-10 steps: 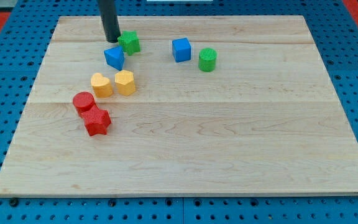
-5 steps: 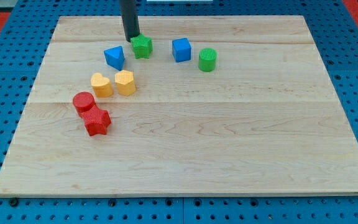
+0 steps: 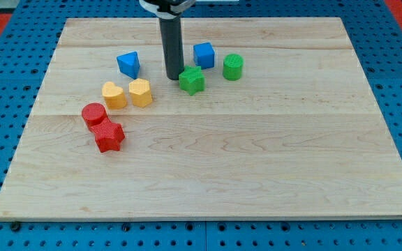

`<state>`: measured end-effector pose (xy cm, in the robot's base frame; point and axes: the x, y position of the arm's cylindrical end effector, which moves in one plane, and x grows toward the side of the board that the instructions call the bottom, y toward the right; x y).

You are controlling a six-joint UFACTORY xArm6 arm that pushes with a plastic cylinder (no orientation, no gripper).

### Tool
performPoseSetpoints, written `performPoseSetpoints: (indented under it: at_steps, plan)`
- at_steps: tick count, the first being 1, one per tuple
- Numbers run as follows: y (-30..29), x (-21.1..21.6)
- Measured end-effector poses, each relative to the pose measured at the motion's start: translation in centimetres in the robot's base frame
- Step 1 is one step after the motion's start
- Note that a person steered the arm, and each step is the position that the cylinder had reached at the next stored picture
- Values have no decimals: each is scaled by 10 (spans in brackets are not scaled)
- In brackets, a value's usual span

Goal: Place the green star into the center of the board

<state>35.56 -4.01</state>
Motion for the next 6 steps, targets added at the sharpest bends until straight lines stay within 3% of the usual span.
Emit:
performPoseSetpoints:
  at_steps: [3,5,6]
  plan:
    - [63,-10]
    - [126,30]
    - [81,36]
